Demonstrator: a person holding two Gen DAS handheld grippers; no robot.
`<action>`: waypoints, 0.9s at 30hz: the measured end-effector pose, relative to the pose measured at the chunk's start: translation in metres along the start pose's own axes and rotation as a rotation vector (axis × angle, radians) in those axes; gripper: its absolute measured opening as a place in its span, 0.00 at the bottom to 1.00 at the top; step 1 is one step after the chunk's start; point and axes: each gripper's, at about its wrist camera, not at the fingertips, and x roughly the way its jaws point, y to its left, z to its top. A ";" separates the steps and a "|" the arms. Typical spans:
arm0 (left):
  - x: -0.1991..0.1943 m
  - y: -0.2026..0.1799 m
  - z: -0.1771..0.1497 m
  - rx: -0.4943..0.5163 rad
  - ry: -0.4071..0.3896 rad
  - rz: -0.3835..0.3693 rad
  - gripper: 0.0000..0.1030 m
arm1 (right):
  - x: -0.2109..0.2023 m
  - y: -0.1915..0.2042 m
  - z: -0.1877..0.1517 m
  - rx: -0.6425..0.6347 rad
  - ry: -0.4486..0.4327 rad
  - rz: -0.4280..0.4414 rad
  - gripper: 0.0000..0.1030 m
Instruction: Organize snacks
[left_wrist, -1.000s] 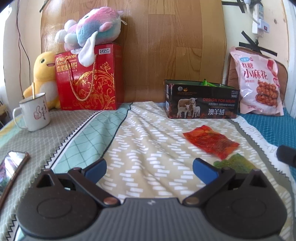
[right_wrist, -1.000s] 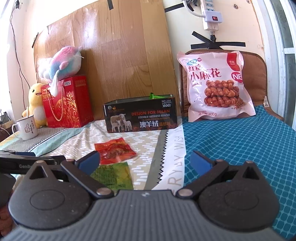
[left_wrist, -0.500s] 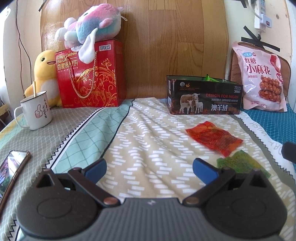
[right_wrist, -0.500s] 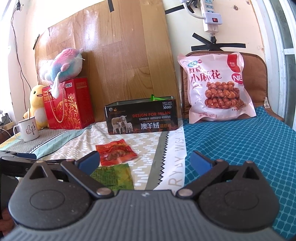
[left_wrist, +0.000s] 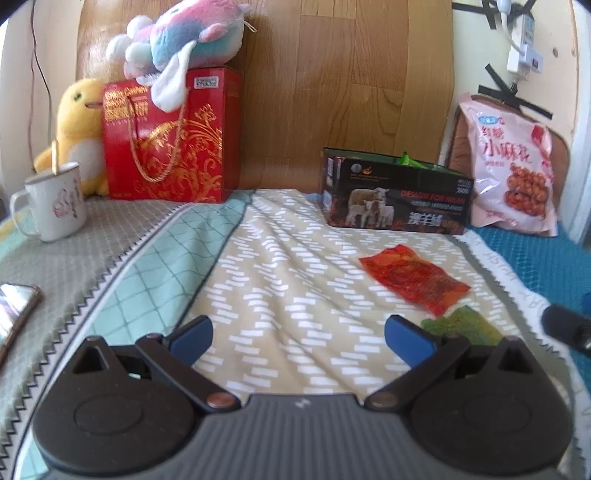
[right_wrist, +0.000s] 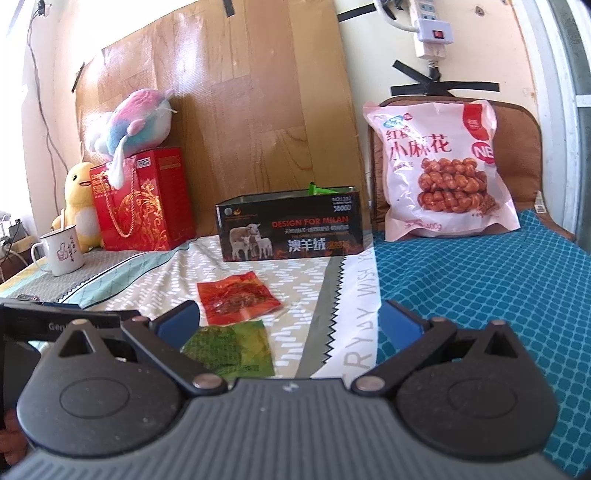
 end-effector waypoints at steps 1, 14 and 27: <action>0.000 0.003 0.000 -0.014 0.003 -0.023 1.00 | 0.000 0.001 0.000 -0.006 0.004 0.008 1.00; -0.004 0.005 0.003 -0.087 0.045 -0.302 0.94 | 0.022 0.025 -0.002 -0.163 0.177 0.154 1.00; 0.035 -0.035 0.018 -0.132 0.282 -0.520 0.33 | 0.036 0.026 -0.004 -0.157 0.291 0.186 0.91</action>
